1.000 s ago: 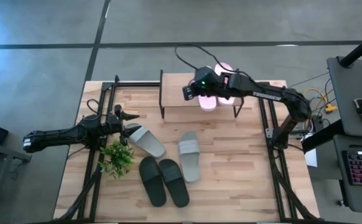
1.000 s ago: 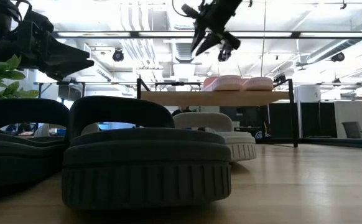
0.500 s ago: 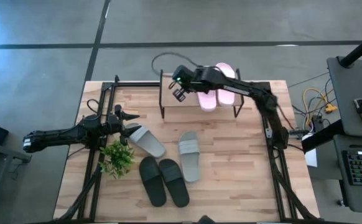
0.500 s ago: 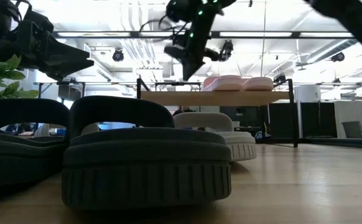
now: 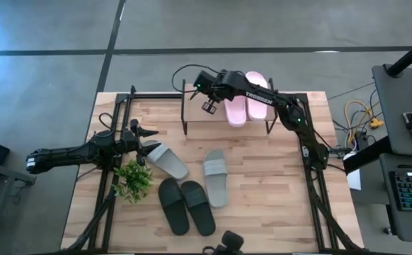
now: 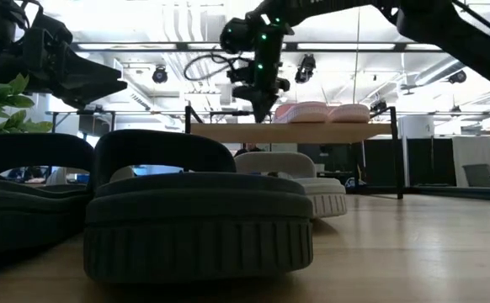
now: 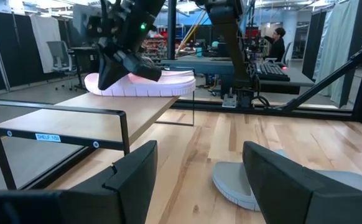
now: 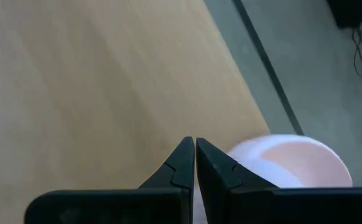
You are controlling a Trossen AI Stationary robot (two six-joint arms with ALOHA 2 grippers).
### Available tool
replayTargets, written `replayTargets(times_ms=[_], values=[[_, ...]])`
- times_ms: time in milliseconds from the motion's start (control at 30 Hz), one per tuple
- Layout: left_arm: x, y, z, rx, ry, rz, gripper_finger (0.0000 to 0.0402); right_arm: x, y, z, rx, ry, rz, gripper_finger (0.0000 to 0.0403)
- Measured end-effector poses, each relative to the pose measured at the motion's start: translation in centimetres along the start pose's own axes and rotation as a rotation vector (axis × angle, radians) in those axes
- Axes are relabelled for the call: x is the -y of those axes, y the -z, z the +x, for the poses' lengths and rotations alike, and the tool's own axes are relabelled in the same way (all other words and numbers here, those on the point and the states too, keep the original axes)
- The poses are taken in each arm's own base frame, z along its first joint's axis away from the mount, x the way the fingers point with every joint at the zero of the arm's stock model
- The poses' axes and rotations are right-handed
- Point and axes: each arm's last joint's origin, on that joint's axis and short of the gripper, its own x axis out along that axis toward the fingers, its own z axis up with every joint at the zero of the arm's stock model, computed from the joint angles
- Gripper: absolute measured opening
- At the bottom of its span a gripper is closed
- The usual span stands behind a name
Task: Pick and place slides into the shelf
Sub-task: Adjust the pink slides on the shelf
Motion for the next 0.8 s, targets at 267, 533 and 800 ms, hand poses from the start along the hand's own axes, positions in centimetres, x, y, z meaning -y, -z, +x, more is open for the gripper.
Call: replayTargets(times_ms=[267, 533, 800], values=[[0.0, 0.0, 0.0, 0.000, 0.000, 0.000, 0.0223, 2.3, 0.9, 0.9, -0.090, -0.036, 0.022, 0.0008], [0.0, 0.0, 0.0, 0.000, 0.000, 0.000, 0.0223, 2.6, 1.2, 0.9, -0.122, -0.036, -0.017, 0.0008], [0.0, 0.0, 0.0, 0.000, 0.000, 0.000, 0.0223, 2.7, 2.0, 0.8, -0.195, -0.029, -0.028, 0.0008]])
